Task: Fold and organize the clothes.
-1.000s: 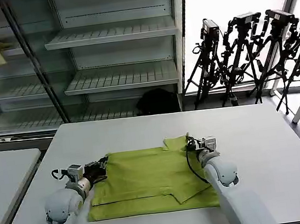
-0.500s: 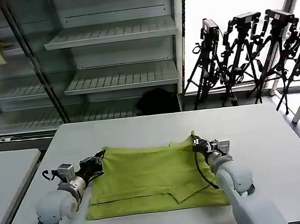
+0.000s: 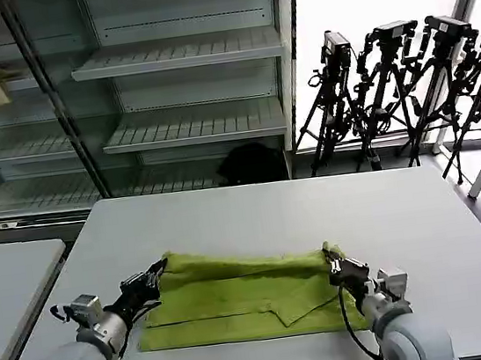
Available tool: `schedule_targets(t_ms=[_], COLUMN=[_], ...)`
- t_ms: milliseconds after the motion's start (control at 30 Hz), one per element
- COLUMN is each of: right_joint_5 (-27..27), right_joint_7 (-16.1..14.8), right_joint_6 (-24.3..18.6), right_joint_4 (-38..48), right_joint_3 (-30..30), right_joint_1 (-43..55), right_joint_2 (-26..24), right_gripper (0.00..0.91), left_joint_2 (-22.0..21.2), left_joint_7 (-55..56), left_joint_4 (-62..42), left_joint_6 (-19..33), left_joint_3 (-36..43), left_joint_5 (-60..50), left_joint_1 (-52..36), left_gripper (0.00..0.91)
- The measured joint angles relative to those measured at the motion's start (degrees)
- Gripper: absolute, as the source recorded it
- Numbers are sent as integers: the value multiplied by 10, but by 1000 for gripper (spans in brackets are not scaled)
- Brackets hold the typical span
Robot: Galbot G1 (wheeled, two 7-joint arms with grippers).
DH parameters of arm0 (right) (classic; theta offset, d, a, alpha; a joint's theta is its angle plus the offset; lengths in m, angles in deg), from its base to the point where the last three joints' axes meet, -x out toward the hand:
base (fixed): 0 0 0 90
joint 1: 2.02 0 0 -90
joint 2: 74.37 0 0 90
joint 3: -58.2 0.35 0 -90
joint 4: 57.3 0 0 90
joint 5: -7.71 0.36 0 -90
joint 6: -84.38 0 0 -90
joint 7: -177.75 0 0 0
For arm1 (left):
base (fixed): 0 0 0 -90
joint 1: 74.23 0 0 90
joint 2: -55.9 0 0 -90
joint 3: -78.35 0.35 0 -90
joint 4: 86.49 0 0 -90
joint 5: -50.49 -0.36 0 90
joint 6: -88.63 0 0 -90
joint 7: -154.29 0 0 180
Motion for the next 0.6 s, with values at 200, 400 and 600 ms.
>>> schedule_targets(t_ms=[200,400,600], right_joint_5=[-25,-66,-135], right_joint_7=[-10,-23,-32], right_joint_6=[-1,-2,-4], right_joint_4=[-17,-20,-20], right_joint_3=[1,1,4], right_joint_1=[-40,-60,-68], right_joint_2=[7,24,43], right_gripper=[0,0,907], left_joint_2=[-2,-6,-13], left_joint_7=[-12,-18,-14], left_joint_4=[23,33,44], left_joint_6=[7,13,13], left_joint_3=[-11,-13,-13], left_joint_5=[-26,-64,-103], left_joint_1=[43,71,89], left_gripper=[0,0,907])
